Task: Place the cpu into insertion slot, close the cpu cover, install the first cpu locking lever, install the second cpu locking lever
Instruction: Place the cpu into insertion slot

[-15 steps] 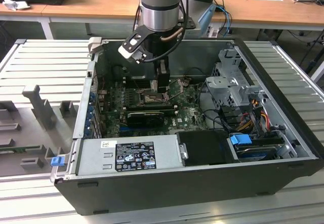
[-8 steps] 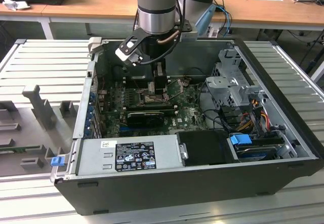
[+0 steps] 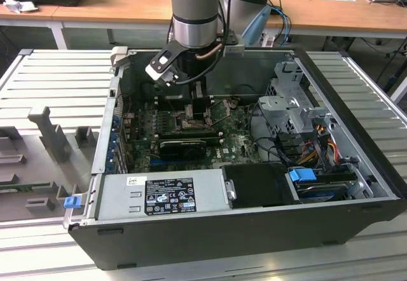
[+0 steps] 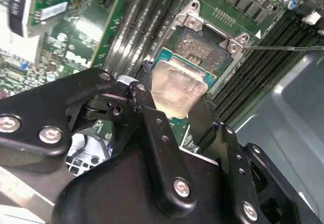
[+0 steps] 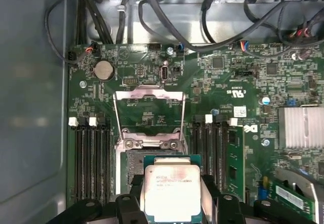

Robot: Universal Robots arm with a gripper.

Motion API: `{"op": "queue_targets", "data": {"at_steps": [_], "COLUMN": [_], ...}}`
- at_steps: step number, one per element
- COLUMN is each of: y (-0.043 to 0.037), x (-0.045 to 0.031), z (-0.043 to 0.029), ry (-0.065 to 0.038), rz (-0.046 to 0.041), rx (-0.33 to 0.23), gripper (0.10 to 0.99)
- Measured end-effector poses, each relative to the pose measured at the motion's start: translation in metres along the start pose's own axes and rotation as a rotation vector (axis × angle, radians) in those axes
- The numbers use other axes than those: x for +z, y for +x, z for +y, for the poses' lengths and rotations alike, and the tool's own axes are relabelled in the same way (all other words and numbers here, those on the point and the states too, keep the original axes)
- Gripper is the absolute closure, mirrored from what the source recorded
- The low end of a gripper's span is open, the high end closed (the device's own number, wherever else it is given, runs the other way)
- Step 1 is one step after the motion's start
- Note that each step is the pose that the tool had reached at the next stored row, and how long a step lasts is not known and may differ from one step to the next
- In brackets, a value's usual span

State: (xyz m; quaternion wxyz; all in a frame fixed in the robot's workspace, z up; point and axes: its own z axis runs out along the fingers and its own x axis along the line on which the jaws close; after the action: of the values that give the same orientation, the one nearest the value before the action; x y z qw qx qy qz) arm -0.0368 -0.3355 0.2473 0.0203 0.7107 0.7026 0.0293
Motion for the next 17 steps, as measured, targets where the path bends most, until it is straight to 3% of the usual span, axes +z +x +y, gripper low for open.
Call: {"op": "queue_targets", "data": {"at_steps": [6,17], "y": [0.0037,0.0035], "x": [0.0186,0.0262], "z": [-0.0059,-0.0066], "ry": [0.0,0.0], "rz": [0.0,-0.0002], "rx": [0.0,0.0], "gripper": [0.557,0.557]}}
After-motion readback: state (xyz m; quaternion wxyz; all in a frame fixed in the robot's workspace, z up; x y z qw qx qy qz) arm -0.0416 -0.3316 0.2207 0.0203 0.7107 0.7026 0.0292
